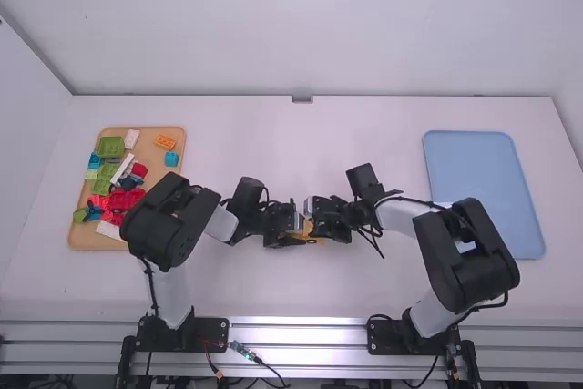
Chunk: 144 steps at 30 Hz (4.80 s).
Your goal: Assemble lego blocks to make yellow taxi
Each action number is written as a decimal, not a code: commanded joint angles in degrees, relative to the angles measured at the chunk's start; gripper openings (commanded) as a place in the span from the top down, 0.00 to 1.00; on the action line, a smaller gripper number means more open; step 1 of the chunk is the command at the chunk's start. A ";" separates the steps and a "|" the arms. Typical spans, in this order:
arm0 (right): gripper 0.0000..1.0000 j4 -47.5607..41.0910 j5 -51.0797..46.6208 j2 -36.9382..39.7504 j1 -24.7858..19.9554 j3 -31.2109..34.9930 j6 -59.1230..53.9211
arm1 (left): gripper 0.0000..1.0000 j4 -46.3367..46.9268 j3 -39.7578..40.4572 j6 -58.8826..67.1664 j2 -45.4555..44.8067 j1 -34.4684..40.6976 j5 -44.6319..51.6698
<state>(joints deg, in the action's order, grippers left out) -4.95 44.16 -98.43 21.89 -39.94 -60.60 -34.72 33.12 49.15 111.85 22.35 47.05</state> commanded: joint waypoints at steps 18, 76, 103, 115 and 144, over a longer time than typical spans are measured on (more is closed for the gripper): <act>1.00 3.23 -5.05 -0.74 2.56 -0.48 1.20 | 0.57 1.88 -0.04 0.33 0.54 0.15 -1.46; 0.30 3.23 -4.59 -2.45 2.49 -0.52 -0.70 | 0.57 0.79 -0.57 0.13 0.54 0.04 -1.01; 1.00 0.20 10.49 1.25 -3.98 -0.52 -9.11 | 0.59 0.83 -0.50 0.13 0.54 0.26 -1.03; 1.00 0.11 11.96 1.14 -4.11 -0.48 -12.41 | 0.59 -0.31 -0.57 -1.79 0.54 0.00 -0.98; 1.00 11.56 5.35 -15.60 -2.32 -0.55 -1.84 | 0.62 0.13 -0.55 -1.79 0.54 0.20 -1.27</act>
<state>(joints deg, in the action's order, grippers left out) 8.54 60.25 -111.09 18.57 -41.93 -63.53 -35.20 33.36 46.94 111.85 21.71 46.22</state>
